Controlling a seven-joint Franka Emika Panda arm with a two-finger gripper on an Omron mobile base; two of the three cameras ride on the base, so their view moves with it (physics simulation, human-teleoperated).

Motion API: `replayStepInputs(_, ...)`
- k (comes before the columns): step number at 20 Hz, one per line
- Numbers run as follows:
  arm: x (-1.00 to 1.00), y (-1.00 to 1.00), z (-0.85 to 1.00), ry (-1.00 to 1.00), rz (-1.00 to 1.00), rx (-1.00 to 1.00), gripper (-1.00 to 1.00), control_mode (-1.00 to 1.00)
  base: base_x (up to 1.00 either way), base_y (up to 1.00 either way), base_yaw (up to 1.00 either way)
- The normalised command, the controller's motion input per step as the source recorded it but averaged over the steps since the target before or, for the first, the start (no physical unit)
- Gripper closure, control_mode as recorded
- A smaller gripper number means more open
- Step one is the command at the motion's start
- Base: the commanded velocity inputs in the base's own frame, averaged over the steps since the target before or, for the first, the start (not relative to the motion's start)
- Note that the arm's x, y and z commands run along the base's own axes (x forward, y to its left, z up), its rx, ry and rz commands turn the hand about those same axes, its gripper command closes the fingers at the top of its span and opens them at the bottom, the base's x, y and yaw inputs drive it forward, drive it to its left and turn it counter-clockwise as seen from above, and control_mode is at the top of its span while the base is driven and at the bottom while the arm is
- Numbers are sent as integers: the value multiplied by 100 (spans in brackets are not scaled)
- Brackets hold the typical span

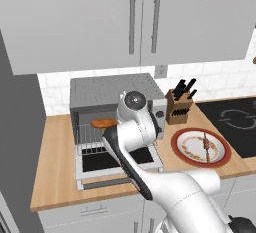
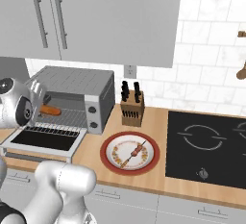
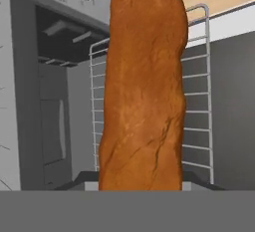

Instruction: Pick up the kebab skewer and baguette bread, and place them inside the toaster oven. Close the toaster oven door and start by setting the timer.

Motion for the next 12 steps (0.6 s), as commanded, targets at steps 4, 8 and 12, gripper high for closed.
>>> replayStepInputs(4, 40, 0, -14, -7, 0, 0, 100, -100, 0, 0, 0)
replayStepInputs(8, 47, 3, 0, -1, 0, 0, 100, -100, 0, 0, 0)
replayStepInputs(12, 40, 2, 0, 0, 0, 0, 100, -100, 0, 0, 0)
